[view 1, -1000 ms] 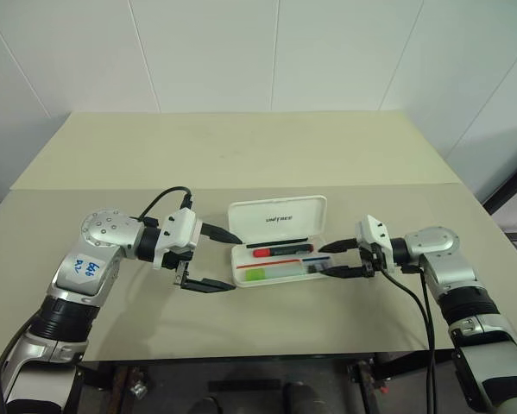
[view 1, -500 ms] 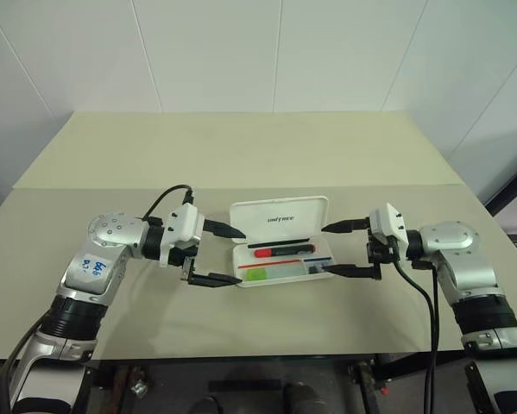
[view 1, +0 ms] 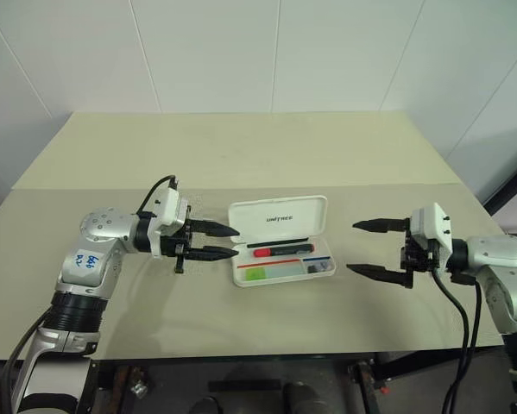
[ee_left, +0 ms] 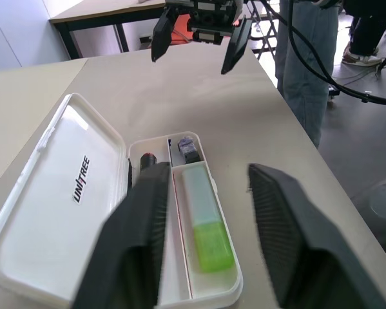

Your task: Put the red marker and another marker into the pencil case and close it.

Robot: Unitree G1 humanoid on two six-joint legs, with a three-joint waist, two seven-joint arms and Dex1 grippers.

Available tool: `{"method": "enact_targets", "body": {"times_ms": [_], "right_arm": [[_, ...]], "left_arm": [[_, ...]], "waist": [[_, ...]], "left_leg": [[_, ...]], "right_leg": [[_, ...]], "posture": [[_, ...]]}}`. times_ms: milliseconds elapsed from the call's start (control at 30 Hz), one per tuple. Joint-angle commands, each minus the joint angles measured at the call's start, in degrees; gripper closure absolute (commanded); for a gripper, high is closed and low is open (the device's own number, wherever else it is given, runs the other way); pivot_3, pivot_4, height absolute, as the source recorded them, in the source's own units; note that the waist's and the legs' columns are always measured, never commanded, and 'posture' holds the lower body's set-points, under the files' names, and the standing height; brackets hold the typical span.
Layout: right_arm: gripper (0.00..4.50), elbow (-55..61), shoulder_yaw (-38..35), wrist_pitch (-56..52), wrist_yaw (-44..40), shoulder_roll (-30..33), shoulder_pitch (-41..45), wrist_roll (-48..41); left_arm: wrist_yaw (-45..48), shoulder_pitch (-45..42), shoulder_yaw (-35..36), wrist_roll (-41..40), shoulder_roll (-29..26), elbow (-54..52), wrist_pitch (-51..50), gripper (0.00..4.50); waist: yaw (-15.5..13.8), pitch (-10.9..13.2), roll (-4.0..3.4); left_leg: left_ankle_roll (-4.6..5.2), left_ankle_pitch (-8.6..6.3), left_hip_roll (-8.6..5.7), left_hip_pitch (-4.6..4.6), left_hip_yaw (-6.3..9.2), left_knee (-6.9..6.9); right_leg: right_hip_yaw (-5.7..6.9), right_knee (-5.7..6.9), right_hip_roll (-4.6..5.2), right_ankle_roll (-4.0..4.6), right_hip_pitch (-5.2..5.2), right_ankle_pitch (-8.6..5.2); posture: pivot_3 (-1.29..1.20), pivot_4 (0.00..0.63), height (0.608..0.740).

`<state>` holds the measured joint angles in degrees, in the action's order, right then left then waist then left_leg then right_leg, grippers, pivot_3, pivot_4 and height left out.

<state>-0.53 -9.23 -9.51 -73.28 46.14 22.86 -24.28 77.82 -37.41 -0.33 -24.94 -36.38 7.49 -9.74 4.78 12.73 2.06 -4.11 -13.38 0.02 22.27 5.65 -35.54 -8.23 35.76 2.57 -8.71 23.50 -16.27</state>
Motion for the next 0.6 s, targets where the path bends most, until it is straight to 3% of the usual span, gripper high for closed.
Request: {"method": "enact_targets", "body": {"times_ms": [33,100,333,600], "right_arm": [[0.00,2.8,-2.6,-1.2,0.7,1.7,-0.3,-2.4],[0.00,3.5,-3.0,-1.8,0.9,2.0,-0.7,-3.0],[0.00,7.4,-2.1,-4.0,2.0,1.8,0.1,-4.7],[0.00,11.8,-2.9,-10.6,4.8,1.1,1.1,-10.7]], "left_arm": [[1.0,-1.0,1.4,-1.0,-0.3,0.5,1.5,3.85],[1.2,-1.0,1.5,-0.9,-0.2,1.0,2.0,4.47],[-2.5,-3.5,3.9,0.1,1.9,4.1,8.0,4.47],[-14.0,-6.1,6.9,0.6,2.7,8.3,3.6,4.47]], "waist": [[0.0,0.0,0.00],[0.0,0.0,0.00],[-0.2,0.0,0.00],[-0.2,0.0,0.00]], "left_leg": [[0.00,0.00,0.00,0.00,0.00,0.00],[0.00,0.00,0.01,0.01,0.00,0.01],[0.00,0.00,0.01,0.02,0.01,0.00],[0.00,0.00,0.02,0.04,0.04,0.00]], "right_leg": [[0.00,0.00,0.00,0.00,0.00,0.00],[0.00,-0.02,0.00,0.00,0.00,0.00],[0.01,-0.02,0.00,-0.02,0.00,0.00],[0.02,-0.02,0.00,-0.04,0.00,0.01]], "posture": [[0.00,0.150,0.740],[0.00,0.150,0.740],[0.00,0.150,0.740],[0.00,0.150,0.740]]}}
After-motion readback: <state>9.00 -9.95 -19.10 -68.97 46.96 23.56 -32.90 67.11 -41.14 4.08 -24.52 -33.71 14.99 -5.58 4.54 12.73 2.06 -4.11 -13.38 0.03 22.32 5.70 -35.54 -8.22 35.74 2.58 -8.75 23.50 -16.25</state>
